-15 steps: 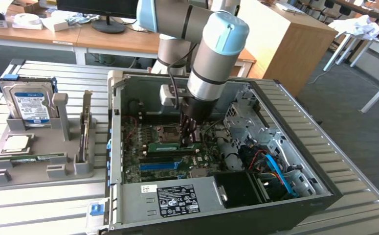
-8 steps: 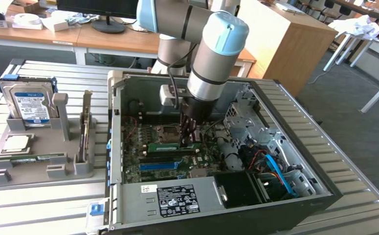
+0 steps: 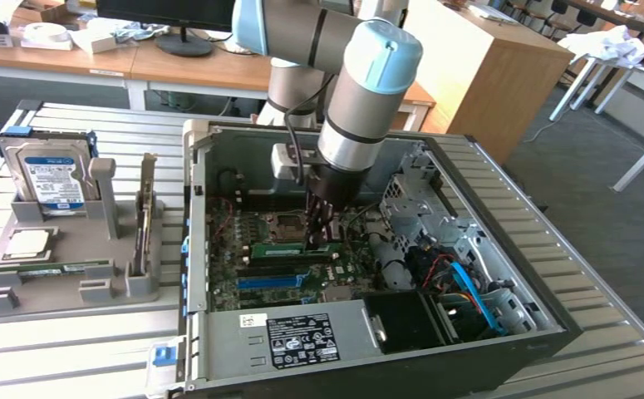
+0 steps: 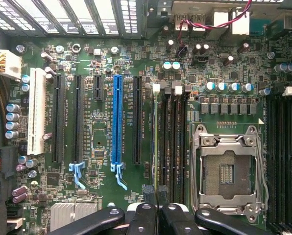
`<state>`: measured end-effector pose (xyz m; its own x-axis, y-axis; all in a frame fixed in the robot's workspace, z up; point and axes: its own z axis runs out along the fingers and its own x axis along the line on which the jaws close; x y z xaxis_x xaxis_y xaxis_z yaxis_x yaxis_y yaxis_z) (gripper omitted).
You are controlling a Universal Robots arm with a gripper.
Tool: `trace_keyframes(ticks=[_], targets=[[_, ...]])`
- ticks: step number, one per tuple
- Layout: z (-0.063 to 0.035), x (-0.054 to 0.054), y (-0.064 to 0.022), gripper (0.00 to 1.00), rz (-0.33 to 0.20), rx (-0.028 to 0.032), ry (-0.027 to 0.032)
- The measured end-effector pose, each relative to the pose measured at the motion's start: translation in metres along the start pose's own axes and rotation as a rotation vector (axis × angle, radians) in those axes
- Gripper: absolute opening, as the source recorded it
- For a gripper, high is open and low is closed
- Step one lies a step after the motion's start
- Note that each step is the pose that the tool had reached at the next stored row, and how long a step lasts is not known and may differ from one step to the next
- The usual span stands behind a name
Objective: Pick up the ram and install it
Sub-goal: 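Insert the ram into the slot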
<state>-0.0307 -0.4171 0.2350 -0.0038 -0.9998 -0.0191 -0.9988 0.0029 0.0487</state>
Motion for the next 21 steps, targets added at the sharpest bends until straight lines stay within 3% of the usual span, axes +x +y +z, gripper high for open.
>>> trace_keyframes(ticks=[8,21], targets=[[0.0000,0.0000,0.0003,0.12,-0.004,0.0032,0.0002],[0.0021,0.0000,0.0004,0.12,-0.004,0.0033,0.0003]])
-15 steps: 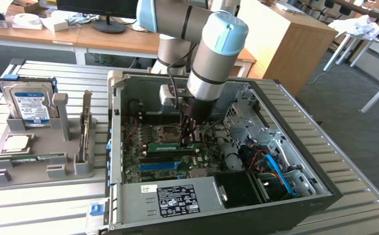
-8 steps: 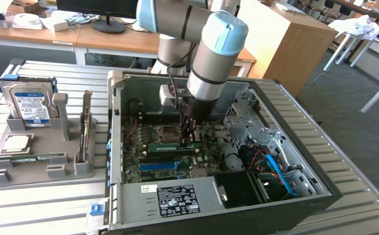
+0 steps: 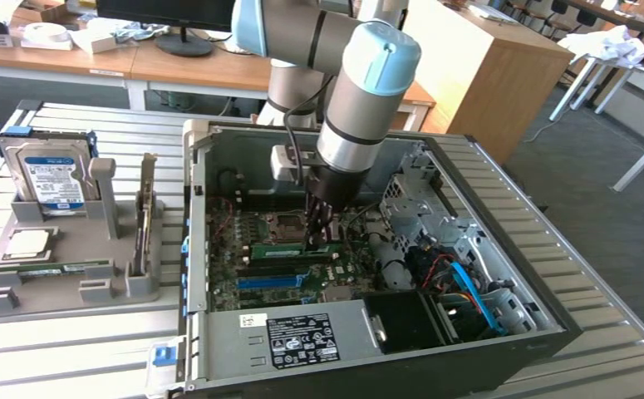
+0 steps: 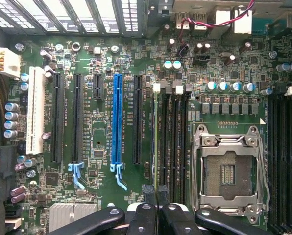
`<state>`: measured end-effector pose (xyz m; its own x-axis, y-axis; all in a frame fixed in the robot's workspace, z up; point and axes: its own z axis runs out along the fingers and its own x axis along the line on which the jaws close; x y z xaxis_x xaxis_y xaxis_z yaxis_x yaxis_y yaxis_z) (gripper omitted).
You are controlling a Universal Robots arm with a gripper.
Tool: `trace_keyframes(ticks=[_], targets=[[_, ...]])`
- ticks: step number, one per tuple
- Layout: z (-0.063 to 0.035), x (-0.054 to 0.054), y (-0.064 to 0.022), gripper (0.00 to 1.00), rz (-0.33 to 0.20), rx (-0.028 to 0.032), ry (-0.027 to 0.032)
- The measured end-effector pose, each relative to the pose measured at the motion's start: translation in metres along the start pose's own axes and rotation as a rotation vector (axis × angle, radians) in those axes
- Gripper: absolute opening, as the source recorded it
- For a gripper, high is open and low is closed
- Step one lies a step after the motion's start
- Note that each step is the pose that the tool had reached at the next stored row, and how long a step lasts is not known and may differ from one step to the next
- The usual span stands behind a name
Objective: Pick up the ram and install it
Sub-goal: 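Insert the ram into the slot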
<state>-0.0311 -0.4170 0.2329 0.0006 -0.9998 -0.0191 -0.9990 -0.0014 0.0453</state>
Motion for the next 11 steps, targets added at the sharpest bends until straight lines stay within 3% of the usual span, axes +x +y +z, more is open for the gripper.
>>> trace_keyframes(ticks=[11], targets=[[0.0003,-0.0010,0.0000,0.12,0.000,0.0001,-0.0001]])
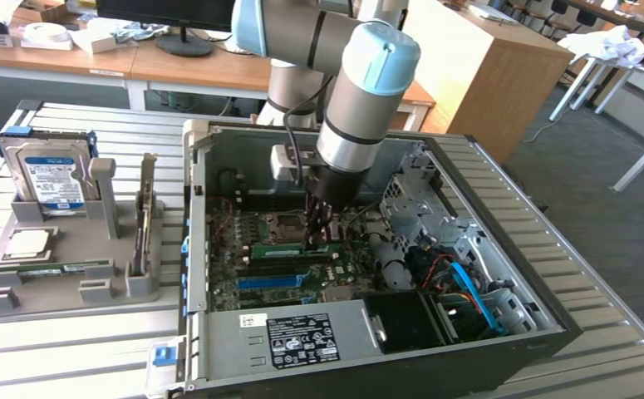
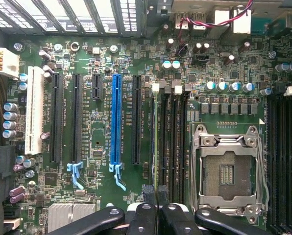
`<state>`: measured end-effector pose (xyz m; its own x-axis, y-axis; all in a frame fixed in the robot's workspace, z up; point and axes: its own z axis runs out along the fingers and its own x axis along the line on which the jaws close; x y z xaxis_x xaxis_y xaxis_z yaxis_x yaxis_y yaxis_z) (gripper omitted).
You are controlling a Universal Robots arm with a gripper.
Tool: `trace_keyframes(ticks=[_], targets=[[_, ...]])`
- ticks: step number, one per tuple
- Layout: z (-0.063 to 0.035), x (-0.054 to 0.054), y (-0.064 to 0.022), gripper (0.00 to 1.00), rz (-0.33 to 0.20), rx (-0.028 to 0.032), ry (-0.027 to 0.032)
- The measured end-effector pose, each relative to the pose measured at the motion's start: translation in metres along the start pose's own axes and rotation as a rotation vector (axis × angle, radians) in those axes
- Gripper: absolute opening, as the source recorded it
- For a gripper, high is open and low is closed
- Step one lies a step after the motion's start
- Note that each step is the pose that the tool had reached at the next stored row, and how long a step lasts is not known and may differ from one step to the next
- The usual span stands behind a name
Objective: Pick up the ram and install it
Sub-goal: 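Insert the ram into the slot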
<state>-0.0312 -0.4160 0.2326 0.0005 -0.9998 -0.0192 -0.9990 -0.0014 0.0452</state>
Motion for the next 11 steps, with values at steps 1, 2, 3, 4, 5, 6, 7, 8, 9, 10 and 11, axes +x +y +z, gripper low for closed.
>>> trace_keyframes(ticks=[1,2,3,4,5,6,7,8,9,10,11], targets=[[0.0001,0.0000,0.0000,0.12,0.000,-0.0001,0.0002],[0.0007,0.0000,-0.0001,0.12,0.000,0.0000,-0.0001],[0.0012,0.0000,-0.0001,0.12,0.000,0.0000,0.0000],[0.0015,0.0000,-0.0001,0.12,0.000,-0.0001,0.0001],[0.0015,0.0001,-0.0001,0.12,0.000,-0.0001,0.0002],[0.0015,0.0001,-0.0001,0.12,0.000,-0.0001,0.0002],[0.0015,0.0001,-0.0001,0.12,0.000,-0.0001,0.0002],[0.0016,0.0000,-0.0001,0.12,0.000,-0.0001,0.0002],[0.0020,0.0000,-0.0001,0.12,0.000,0.0001,-0.0003],[0.0024,0.0000,-0.0001,0.12,0.000,0.0000,-0.0002],[0.0024,0.0000,-0.0001,0.12,0.000,-0.0001,0.0000]])
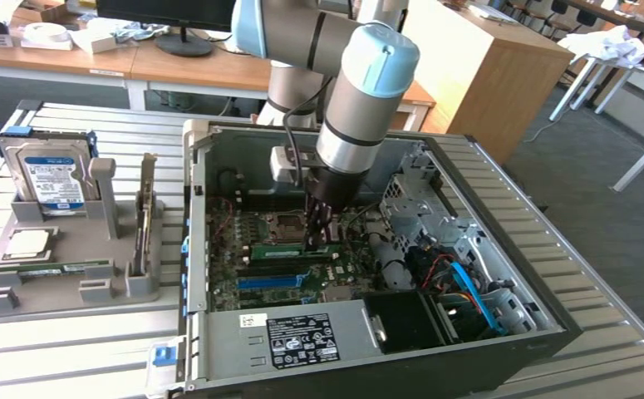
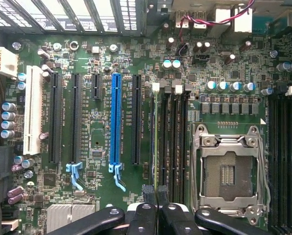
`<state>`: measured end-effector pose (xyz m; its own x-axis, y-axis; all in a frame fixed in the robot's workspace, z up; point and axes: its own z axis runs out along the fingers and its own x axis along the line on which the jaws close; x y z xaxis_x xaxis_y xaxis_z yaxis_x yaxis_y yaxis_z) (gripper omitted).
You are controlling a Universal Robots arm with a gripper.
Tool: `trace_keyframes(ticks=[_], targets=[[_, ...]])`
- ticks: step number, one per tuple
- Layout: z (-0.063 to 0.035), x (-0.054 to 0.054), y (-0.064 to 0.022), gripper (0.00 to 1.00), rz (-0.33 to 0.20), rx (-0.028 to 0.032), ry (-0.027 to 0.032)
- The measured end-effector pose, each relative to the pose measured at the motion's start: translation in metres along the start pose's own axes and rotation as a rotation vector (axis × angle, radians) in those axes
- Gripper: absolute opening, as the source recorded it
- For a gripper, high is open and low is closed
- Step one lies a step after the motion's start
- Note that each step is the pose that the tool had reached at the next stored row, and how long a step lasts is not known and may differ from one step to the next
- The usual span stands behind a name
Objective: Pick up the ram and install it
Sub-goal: 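Insert the ram into the slot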
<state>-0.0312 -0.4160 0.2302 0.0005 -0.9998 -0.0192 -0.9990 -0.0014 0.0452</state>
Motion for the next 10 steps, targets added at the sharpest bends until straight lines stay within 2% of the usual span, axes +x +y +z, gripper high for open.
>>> trace_keyframes(ticks=[10], targets=[[0.0016,0.0001,-0.0001,0.12,0.000,0.0000,0.0002]])
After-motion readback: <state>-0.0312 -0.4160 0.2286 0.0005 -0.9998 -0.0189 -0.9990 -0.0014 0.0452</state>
